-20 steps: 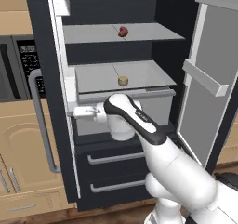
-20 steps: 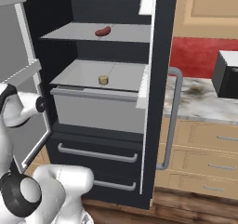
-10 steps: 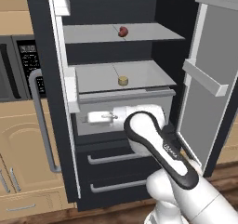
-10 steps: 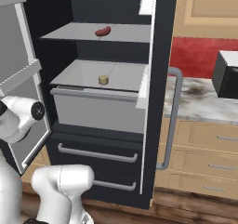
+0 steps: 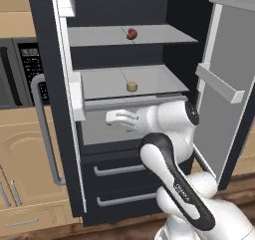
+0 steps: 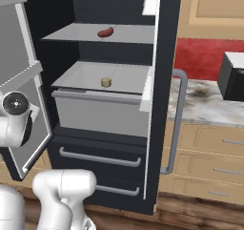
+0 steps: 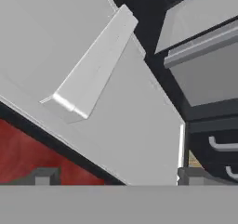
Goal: Retrieve the sausage and cheese from the fridge and place them on the cutting board on the counter.
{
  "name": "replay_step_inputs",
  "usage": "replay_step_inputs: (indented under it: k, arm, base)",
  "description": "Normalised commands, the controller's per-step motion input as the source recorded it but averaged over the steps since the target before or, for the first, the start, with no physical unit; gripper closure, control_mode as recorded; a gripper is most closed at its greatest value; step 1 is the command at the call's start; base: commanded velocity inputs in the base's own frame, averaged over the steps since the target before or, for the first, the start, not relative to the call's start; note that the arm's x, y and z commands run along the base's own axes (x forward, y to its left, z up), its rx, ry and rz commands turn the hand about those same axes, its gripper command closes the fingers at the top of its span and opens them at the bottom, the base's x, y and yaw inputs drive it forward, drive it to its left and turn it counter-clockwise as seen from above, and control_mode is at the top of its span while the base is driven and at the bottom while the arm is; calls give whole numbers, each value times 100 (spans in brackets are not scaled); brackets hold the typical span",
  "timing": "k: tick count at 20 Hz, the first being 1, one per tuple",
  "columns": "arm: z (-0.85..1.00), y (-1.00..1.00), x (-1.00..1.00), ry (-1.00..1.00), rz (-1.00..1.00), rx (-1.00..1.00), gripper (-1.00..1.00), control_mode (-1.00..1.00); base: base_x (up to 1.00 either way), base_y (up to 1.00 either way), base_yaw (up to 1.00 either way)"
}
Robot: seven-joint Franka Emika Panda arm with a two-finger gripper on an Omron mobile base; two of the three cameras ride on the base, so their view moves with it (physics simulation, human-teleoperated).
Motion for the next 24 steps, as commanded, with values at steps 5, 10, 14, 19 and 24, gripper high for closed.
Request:
replay_step_inputs:
  k: [5, 10, 14, 19, 24]
  arm:
    - [-64, -79, 23, -13, -22, -49, -100, -100]
    - [1, -94, 2, -1, -23, -60, -100, -100]
    - [55, -83, 13, 6, -21, -46, -100, -100]
    - [76, -42, 0, 6, -13, -13, -100, -100]
    - [59, -36, -6, 9, -1, 0, -100, -100]
  base:
    - [0, 0, 0]
    - [0, 0, 0]
    - [0, 0, 0]
    - [0, 0, 0]
    - [0, 0, 0]
